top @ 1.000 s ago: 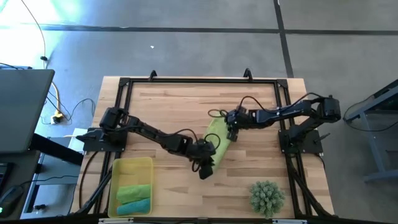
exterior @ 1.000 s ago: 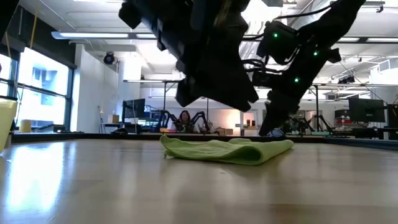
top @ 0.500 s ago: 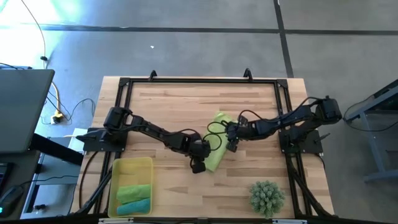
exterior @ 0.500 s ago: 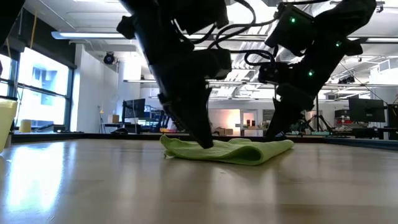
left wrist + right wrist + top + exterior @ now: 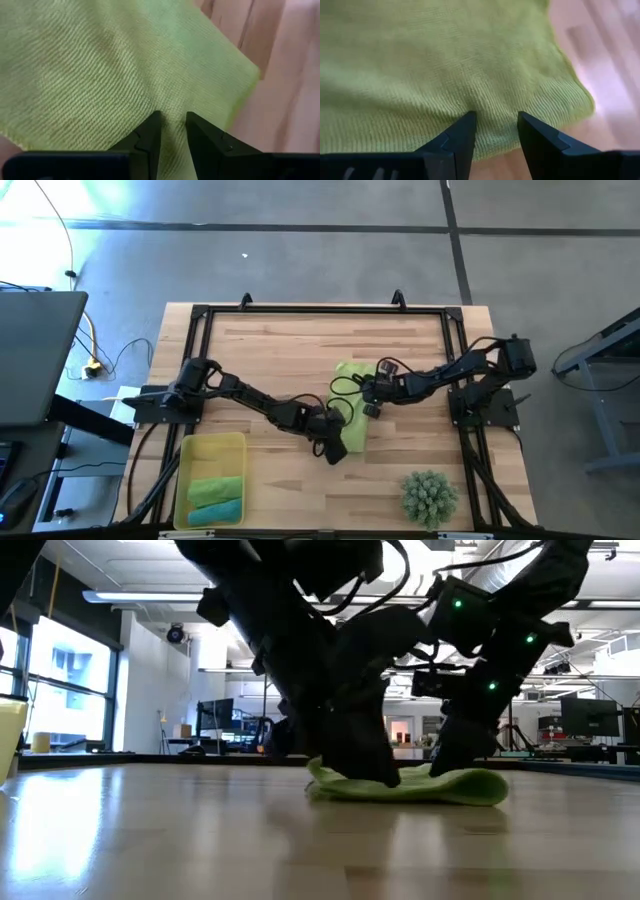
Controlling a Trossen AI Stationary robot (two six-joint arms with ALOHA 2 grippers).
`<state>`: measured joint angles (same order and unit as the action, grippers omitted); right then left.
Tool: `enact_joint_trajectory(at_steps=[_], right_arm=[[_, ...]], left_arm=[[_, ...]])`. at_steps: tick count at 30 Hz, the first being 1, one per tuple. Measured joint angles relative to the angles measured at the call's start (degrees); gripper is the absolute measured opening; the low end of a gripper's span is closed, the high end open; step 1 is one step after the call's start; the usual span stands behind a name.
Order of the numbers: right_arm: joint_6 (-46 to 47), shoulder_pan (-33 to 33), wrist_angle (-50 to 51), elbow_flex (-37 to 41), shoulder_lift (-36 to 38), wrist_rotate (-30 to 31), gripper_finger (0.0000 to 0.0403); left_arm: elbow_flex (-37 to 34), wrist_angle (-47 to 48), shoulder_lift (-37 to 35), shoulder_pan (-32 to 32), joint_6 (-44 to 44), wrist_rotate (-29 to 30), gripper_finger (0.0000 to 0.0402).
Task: Roll microfiber towels into tight, uniform cylinder then place into a basket
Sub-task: Roll the light green microfiber towel
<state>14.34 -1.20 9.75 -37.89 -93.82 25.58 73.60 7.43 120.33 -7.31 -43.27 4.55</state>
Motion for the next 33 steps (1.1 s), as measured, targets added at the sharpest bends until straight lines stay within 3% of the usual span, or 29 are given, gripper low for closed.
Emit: enact_joint_trajectory(at_steps=[6, 10, 18, 23, 28, 33], right_arm=[[-7.87, 1.62, -6.2, 0.15, -0.87, 1.12, 0.0142], [-9.42, 1.02, -2.39, -0.15, 2.5, 0.57, 0.0142], [0.83, -4.4, 9.0, -0.35, 15.04, -1.62, 0.0142], [8.54, -9.51, 8.5, -0.2, 17.92, -8.52, 0.0142], [11.2, -14.77, 7.47, -0.17, 15.79, -9.39, 0.0142], [11.36, -18.05, 5.04, -0.15, 12.23, -9.51, 0.0142]], left_arm=[[-0.22, -8.63, 1.36, -0.17, -2.34, -2.63, 0.0082], [-0.26, -9.07, 0.42, -0.32, 1.5, -2.5, 0.0082], [-0.03, -7.18, -3.46, 1.63, 12.02, -1.74, 0.0082], [0.07, -2.98, -5.21, 5.37, 18.54, 4.72, 0.0082], [-0.07, 0.8, -5.59, 10.63, 19.5, 15.94, 0.0082], [-0.07, 1.13, -5.42, 16.43, 19.5, 14.83, 0.0082]])
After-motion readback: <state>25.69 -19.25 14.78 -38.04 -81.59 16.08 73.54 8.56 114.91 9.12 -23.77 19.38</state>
